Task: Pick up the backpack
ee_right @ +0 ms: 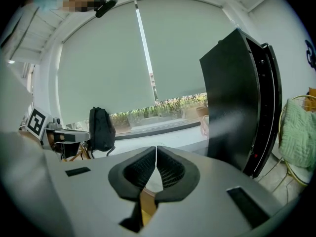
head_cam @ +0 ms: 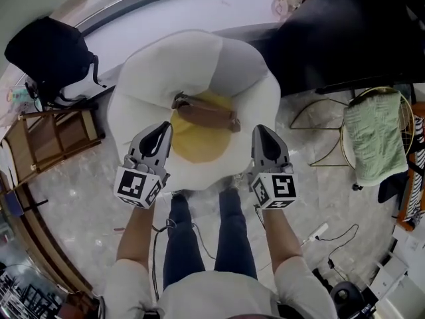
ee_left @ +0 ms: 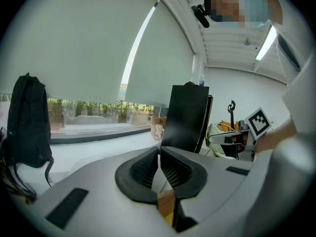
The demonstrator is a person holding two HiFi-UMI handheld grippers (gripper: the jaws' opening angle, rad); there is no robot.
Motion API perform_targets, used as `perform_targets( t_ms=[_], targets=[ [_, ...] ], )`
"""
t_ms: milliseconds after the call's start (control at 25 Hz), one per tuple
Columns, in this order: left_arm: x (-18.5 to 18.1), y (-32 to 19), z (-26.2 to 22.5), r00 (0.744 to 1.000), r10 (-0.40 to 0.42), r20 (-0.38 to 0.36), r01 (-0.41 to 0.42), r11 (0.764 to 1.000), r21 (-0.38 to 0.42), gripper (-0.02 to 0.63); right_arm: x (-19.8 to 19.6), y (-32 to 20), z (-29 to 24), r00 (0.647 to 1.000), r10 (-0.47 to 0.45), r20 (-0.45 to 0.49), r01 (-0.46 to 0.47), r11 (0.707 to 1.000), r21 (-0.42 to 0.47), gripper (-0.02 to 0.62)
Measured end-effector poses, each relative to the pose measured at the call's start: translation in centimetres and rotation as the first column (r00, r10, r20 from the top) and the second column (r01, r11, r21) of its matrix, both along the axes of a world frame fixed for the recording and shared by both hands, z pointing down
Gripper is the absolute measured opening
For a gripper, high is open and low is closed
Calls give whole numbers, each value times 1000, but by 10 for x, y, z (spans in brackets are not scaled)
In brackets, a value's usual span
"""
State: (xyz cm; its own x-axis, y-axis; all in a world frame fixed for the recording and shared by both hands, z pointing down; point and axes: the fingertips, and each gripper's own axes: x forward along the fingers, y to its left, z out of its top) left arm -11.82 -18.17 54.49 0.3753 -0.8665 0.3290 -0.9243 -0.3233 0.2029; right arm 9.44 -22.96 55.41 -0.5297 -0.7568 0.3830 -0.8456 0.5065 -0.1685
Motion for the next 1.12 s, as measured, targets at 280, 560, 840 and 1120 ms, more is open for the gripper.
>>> perform_targets(
  t_ms=[280, 560, 840, 1120],
  targets=[
    [-6, -4, 41, 1000, -10, -7, 10, 1000, -22, 40, 9, -11, 40, 1000, 25, -16, -25, 1000, -11, 31],
    [-6, -19, 75, 1000, -7, -7, 7, 1000, -15, 40, -5, -21, 77, 1000, -9, -25, 9, 1000, -13, 31],
    [-2, -33, 105, 1000, 15, 16, -15, 1000, -24, 40, -18, -29, 105, 999, -45, -28, 45, 999, -10, 29],
    [0, -36, 148, 1000, 23, 3, -23, 998, -58, 40, -24, -36, 138, 996, -74, -39, 74, 997, -20, 29]
  ],
)
